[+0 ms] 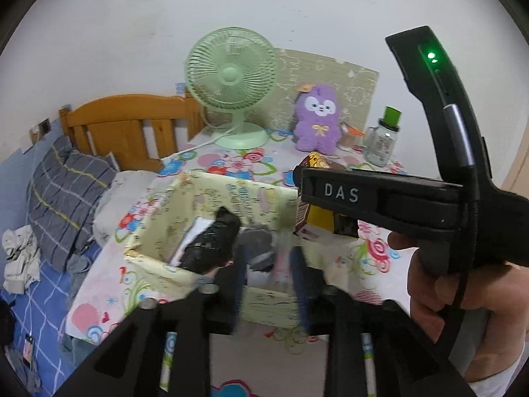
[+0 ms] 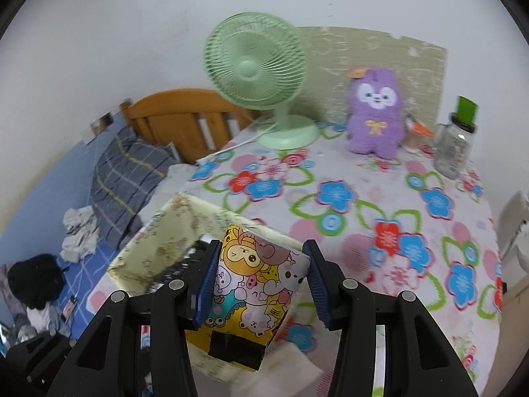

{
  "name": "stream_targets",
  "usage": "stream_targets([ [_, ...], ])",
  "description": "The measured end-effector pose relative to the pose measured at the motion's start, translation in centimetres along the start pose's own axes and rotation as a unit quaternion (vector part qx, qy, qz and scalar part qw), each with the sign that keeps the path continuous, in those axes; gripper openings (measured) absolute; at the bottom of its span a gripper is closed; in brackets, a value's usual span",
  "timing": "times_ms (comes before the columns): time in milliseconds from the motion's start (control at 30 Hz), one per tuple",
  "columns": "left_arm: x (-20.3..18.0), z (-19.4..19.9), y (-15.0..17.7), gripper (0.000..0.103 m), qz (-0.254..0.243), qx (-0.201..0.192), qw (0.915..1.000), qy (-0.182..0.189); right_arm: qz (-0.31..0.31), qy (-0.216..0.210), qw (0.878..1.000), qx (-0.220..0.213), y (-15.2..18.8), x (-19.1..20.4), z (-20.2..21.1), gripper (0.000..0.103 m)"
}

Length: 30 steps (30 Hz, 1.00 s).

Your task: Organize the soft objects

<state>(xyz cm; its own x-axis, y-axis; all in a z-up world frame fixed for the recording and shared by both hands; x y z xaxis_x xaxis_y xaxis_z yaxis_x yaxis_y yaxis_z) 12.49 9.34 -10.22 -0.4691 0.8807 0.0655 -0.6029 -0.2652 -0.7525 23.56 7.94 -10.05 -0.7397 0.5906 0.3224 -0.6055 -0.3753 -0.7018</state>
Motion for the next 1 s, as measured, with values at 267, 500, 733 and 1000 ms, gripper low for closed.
stream_targets([
  [267,3.8,-0.6,-0.7,0.073,0.023,-0.008,0.9987,-0.046,0.011,-0.026,0.999,0.023,-0.2,2.8,-3.2,0.052],
  [500,5.8,-1.0,-0.8,0.083,0.037,-0.007,0.9976,-0.058,0.029,-0.031,0.998,0.037,-0.2,4.4,-4.9,0.057],
  [733,7.0,-2.0,-0.3,0.084,0.044,0.008,0.9973,-0.058,0.047,-0.022,0.997,0.051,0.3,5.0,-5.8,0.073],
  [1000,6.7,-1.6,-0.5,0.093,0.045,0.000,0.9978,-0.049,0.034,-0.006,0.999,0.031,0.0,3.3,-3.4,0.076],
])
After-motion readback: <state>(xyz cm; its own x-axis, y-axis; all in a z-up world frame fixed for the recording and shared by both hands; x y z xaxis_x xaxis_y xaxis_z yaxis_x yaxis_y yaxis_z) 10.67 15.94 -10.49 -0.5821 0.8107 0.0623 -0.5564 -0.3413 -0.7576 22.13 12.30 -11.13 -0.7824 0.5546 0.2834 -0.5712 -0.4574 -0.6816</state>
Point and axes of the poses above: each gripper's, at about its wrist camera, not at the fingertips, and z roughly against the way its jaws point, x to its left, y to its underside, the point moved 10 cm from there along -z, roughly the way its jaws point, and after that the axes turned 14 degrees about -y, right-handed, at the moved point
